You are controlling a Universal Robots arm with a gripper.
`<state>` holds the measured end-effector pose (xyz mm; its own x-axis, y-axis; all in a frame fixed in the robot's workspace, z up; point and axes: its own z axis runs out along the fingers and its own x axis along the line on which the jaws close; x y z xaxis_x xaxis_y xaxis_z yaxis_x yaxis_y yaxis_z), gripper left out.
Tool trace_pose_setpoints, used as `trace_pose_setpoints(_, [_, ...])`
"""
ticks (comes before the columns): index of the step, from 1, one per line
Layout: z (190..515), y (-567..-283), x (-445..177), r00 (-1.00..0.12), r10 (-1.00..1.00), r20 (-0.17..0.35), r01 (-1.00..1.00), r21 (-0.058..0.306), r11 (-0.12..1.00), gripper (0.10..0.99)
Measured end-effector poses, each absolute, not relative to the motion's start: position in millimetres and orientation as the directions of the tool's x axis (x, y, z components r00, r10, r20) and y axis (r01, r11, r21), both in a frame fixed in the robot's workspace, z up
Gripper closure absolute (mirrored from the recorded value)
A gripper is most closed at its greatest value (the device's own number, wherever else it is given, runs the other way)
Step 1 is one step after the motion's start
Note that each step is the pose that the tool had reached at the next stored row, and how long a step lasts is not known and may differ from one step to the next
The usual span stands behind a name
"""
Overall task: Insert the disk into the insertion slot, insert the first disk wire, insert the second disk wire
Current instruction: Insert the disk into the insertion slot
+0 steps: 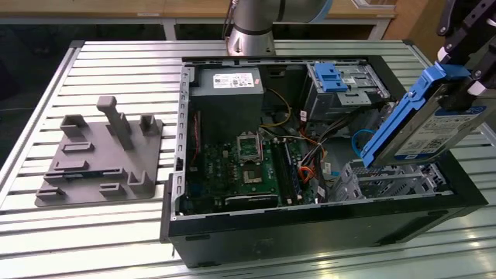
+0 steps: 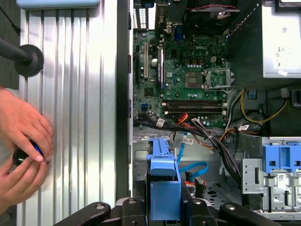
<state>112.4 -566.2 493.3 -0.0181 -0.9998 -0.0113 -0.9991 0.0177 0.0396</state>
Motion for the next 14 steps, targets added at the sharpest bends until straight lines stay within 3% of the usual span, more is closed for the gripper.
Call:
trace_pose_setpoints(7, [493.2,-567.3,112.4,-0.018,-0.997,-0.07,-0.999,0.04,0.015,0.725])
trace_pose_setpoints(14, [493.0,-567.3,112.5,-0.017,-0.997,-0.071,-0.999,0.04,0.015,0.725])
